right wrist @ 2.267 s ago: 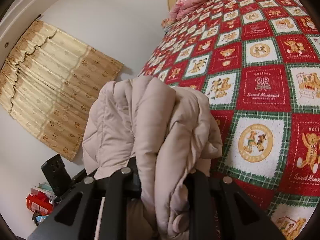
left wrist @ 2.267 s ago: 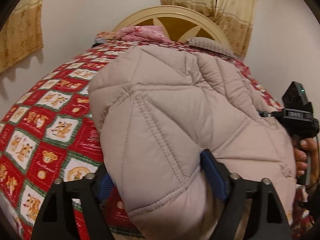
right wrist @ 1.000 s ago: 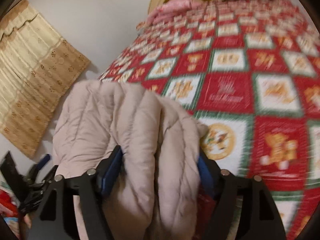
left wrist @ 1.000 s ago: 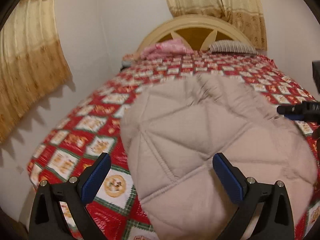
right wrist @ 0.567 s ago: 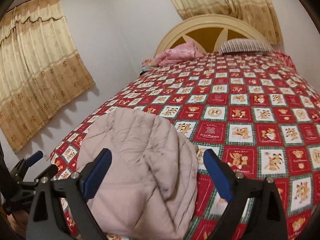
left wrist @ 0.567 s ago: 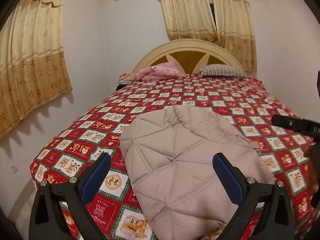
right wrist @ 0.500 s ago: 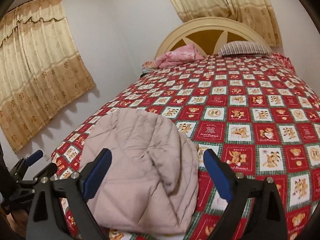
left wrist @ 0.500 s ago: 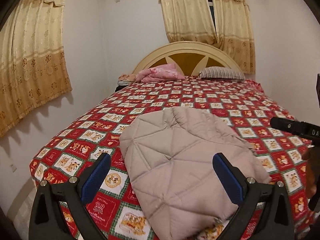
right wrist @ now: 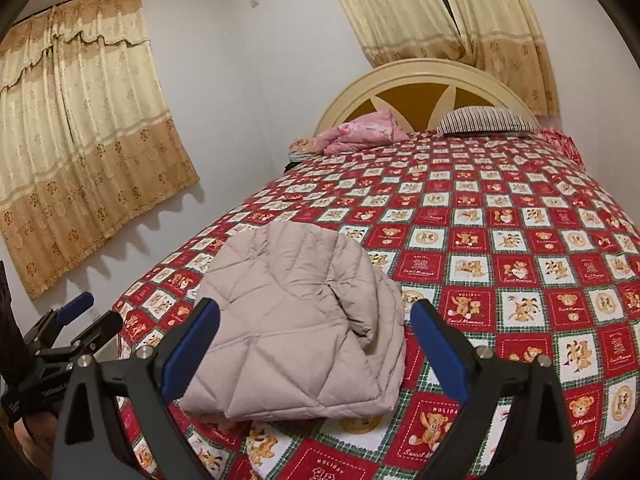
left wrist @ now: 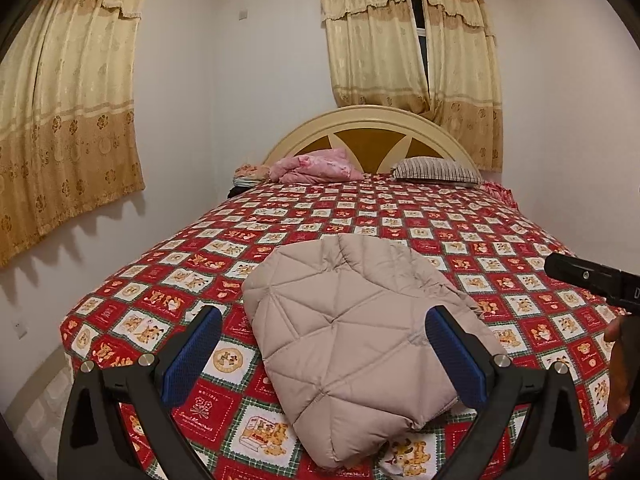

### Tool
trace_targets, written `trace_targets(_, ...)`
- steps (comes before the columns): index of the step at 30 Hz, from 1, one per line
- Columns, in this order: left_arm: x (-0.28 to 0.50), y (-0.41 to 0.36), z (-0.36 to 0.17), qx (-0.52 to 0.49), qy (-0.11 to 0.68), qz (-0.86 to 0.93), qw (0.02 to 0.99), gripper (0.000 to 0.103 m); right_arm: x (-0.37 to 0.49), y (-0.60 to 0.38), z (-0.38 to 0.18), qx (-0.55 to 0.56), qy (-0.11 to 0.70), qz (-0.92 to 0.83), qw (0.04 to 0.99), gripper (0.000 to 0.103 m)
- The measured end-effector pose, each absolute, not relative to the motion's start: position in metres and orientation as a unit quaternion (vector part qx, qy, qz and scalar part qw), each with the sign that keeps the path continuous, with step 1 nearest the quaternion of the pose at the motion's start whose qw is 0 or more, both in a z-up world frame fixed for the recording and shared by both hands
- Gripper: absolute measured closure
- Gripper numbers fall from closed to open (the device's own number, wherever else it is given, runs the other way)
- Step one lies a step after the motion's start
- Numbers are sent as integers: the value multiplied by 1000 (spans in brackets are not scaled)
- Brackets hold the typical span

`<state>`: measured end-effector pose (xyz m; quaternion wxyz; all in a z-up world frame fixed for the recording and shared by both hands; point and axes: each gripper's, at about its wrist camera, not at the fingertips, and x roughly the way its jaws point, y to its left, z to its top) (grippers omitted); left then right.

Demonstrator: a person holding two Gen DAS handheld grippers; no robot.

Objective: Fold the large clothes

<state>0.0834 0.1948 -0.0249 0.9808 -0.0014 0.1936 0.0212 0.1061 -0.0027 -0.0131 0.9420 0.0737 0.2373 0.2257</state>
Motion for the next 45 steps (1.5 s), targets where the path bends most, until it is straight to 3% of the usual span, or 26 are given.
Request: trace_targets(45, 80, 186, -25, 17, 196, 38, 980, 1, 69, 9, -1, 34, 188, 232, 954, 0)
